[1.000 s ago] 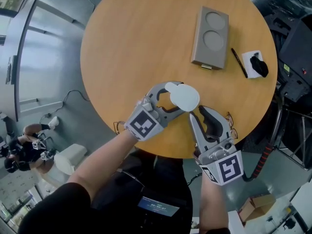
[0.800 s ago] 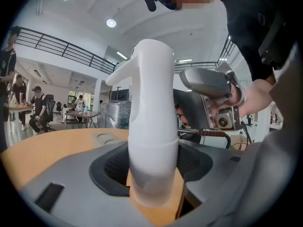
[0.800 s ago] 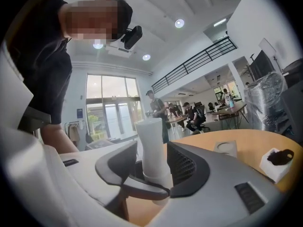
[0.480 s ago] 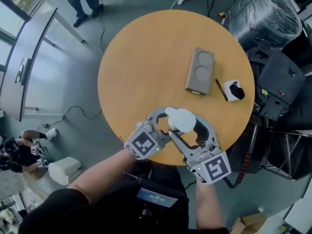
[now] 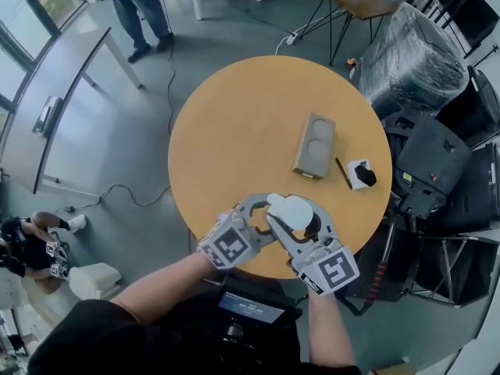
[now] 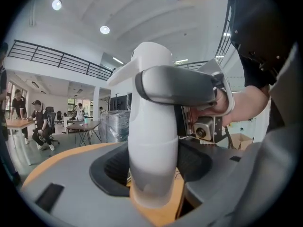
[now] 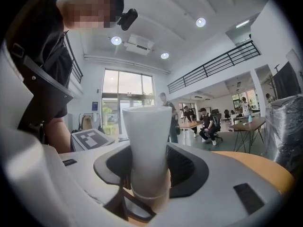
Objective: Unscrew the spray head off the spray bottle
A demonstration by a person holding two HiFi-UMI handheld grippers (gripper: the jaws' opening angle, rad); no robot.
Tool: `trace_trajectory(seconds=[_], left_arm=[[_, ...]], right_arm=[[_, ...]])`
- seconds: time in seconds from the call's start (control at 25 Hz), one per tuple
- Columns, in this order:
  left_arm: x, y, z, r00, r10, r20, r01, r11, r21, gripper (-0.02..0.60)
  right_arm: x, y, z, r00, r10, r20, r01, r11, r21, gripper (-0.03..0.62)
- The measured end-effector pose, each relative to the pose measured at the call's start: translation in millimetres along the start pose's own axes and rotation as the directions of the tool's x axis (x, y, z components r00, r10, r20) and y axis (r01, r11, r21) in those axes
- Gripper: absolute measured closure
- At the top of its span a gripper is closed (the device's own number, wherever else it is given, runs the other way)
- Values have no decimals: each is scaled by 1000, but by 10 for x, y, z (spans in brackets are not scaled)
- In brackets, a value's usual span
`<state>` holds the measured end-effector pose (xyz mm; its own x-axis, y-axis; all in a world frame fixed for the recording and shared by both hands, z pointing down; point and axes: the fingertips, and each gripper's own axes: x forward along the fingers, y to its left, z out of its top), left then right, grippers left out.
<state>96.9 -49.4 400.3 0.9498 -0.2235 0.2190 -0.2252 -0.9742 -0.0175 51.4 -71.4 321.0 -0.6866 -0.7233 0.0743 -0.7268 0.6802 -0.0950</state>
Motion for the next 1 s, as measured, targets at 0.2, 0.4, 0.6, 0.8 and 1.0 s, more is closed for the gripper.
trace_trajectory(seconds=[0.2, 0.4, 0.6, 0.8, 1.0], left_arm=[[-82, 13, 104, 998, -56, 9, 56, 998, 1, 276], [-169, -12, 193, 993, -120, 11, 120, 993, 8, 276], [-268, -62, 251, 979, -202, 28, 203, 979, -18, 276], [-359, -149, 297, 956, -290, 39, 291, 956, -34, 276], [-422, -320, 370, 899, -434, 61, 437, 898, -46, 278]], right_arm=[[27, 51, 144, 997, 67, 32, -67, 998, -1, 376], [30, 107, 247, 989, 142, 33, -143, 989, 27, 376], [45, 187, 319, 975, 219, 33, -220, 974, 52, 376], [24, 289, 374, 960, 279, 35, -281, 958, 57, 376], [-93, 403, 429, 920, 389, 53, -392, 917, 76, 378]])
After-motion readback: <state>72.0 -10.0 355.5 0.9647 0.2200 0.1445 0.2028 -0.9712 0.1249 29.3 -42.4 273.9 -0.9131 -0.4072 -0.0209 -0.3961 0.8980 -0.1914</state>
